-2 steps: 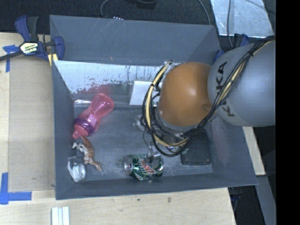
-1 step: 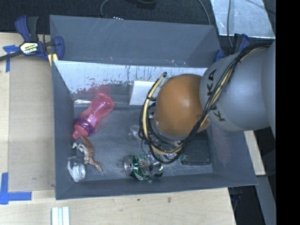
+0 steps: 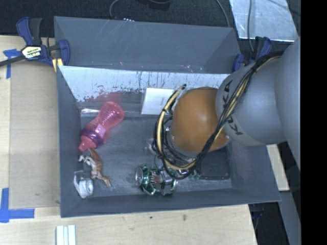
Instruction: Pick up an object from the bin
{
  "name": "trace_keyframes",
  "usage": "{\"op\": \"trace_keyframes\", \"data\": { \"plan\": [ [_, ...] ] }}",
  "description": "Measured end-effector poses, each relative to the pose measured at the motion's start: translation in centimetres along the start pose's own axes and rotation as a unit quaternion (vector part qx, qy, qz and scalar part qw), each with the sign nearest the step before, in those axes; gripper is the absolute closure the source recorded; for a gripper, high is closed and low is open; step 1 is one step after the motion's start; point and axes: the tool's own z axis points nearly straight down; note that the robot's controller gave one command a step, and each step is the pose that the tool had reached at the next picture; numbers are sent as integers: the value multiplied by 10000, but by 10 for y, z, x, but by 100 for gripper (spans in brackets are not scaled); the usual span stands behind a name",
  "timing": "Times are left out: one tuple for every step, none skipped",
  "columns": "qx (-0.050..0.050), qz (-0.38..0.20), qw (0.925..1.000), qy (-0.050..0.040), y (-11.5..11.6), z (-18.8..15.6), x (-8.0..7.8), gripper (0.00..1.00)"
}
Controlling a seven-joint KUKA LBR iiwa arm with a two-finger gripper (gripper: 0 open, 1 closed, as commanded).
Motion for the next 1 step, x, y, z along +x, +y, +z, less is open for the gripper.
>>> {"op": "trace_keyframes", "data": {
  "plan": [
    [-1,-2395,9709,19,14,18,-9,100]
  ]
}}
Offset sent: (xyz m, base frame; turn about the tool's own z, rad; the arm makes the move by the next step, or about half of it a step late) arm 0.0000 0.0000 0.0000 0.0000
